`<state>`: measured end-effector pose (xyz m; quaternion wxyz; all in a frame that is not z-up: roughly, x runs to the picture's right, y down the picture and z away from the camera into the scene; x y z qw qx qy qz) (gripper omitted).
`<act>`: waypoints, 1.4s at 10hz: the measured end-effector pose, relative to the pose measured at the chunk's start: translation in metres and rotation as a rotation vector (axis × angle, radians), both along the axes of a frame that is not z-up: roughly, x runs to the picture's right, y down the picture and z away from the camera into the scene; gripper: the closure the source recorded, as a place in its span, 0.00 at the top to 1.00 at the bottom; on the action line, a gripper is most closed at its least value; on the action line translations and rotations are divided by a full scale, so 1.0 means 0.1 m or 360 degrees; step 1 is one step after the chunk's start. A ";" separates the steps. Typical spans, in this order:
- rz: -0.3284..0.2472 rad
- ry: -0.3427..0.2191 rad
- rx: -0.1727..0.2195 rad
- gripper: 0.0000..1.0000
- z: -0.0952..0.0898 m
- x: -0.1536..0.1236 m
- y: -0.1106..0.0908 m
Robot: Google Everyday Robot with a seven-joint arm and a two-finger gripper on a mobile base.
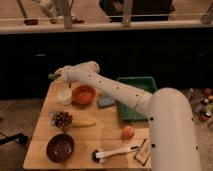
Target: Place pepper in paper cup
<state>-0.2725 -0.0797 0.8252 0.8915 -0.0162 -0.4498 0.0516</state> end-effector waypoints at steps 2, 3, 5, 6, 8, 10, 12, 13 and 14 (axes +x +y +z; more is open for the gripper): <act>0.0024 -0.0124 -0.0016 0.02 -0.04 -0.04 0.01; 0.0035 -0.0190 -0.0033 0.02 -0.05 -0.08 0.04; 0.0049 -0.0286 -0.0062 0.02 -0.08 -0.12 0.09; 0.0060 -0.0342 -0.0082 0.02 -0.09 -0.15 0.12; 0.0078 -0.0409 -0.0110 0.02 -0.13 -0.18 0.16; 0.0085 -0.0473 -0.0139 0.02 -0.17 -0.20 0.19; 0.0104 -0.0502 -0.0168 0.02 -0.18 -0.15 0.23; 0.0118 -0.0508 -0.0185 0.02 -0.17 -0.11 0.26; 0.0133 -0.0513 -0.0204 0.02 -0.17 -0.08 0.30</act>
